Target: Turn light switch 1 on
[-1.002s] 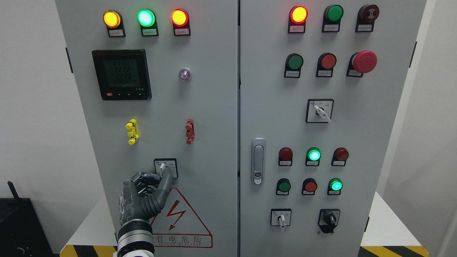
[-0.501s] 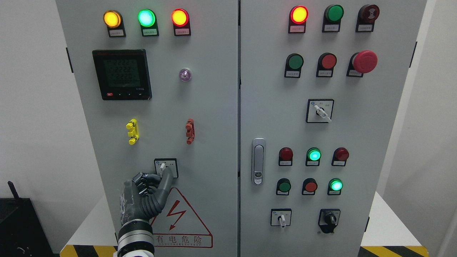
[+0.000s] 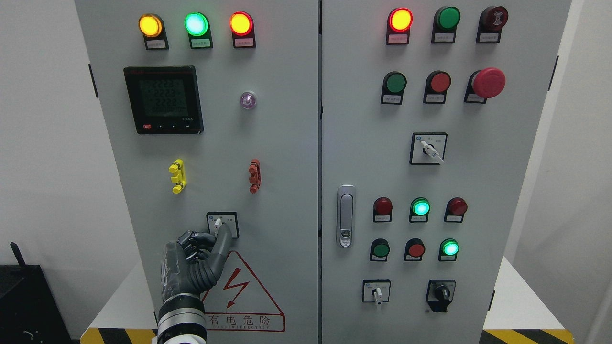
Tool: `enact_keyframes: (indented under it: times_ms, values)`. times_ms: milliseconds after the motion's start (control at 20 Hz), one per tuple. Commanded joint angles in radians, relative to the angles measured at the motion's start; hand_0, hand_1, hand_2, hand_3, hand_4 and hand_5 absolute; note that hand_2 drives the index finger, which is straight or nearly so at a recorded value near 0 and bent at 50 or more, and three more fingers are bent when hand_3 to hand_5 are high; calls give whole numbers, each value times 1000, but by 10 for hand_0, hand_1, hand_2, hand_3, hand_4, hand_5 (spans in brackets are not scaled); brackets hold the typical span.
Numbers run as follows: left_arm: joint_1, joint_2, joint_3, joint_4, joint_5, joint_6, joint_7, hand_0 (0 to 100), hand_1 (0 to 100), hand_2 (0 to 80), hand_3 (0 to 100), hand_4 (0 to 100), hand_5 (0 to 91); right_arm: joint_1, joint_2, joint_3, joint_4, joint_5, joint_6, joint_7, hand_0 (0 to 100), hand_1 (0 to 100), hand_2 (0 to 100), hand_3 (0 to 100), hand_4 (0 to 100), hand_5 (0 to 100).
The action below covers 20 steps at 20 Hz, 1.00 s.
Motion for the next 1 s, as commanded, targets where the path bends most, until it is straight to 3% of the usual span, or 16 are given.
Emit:
enact_keyframes:
  times_ms: [0,952]
  values:
    - [0,0,0,0,0,0,0,683,611,643,818,905,834,0,0,0,0,-25,1,0,0,0,0,0,0,0]
    - [0,0,-3,1,1,0,-3,737,526,666,837,919,848,0,0,0,0,-25,1,0,0,0,0,0,0,0]
